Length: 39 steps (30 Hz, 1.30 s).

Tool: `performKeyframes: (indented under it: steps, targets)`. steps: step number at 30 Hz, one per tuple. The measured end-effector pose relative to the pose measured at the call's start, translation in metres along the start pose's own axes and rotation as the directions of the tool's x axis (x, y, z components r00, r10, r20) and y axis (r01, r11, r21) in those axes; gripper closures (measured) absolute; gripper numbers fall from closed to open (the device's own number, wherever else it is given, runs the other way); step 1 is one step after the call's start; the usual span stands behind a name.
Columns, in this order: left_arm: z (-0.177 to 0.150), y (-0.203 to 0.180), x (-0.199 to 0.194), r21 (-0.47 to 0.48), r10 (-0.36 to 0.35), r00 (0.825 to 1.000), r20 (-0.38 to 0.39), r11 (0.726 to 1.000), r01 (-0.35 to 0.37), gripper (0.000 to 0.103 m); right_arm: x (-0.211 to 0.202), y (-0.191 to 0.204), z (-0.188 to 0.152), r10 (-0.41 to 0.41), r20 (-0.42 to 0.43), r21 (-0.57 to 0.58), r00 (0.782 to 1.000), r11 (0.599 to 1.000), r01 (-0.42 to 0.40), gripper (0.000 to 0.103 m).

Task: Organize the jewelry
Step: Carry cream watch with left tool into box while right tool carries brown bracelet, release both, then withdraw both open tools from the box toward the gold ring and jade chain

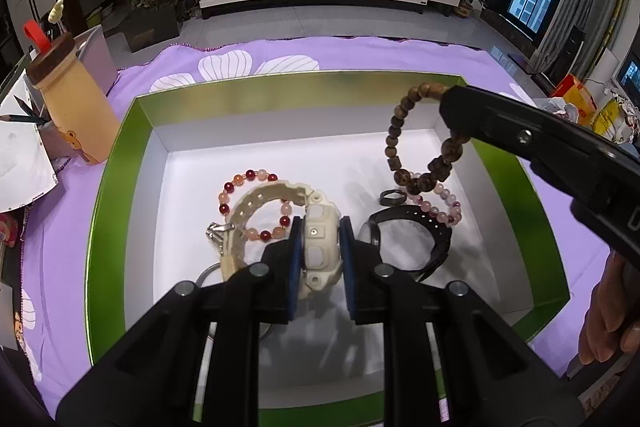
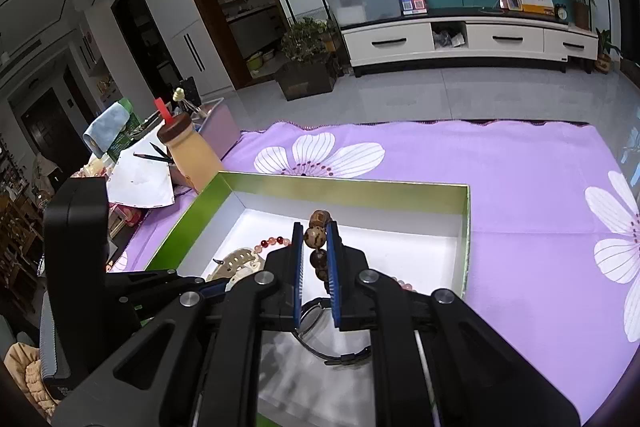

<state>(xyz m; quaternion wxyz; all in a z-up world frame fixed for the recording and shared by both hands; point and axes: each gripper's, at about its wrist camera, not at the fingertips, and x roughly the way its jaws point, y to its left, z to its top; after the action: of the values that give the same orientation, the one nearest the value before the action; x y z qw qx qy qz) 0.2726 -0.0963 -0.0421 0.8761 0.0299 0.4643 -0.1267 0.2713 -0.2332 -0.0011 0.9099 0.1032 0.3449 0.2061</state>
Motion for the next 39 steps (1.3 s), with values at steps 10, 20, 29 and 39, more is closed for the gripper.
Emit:
performKeyframes:
  steps: [10,20,29,39]
  targets:
    - [0.000,-0.004,0.009,0.004,0.012,1.000,-0.016,1.000,-0.011,0.085,0.019,-0.001,-0.004,-0.011,-0.051,0.008,0.999,1.000,0.011,0.092]
    - [0.002,-0.010,0.002,0.026,0.035,0.999,0.019,0.999,-0.035,0.083,0.024,-0.002,-0.005,-0.028,-0.065,0.028,0.997,0.999,0.030,0.081]
    - [-0.005,-0.009,-0.021,0.024,0.059,0.996,0.060,0.998,-0.061,0.046,-0.011,-0.004,-0.008,-0.038,-0.009,0.039,0.999,0.998,0.039,0.060]
    - [-0.024,-0.001,-0.068,-0.005,0.072,0.991,0.108,0.997,-0.072,0.010,-0.077,-0.009,-0.030,-0.060,0.041,0.078,0.997,0.995,0.057,0.037]
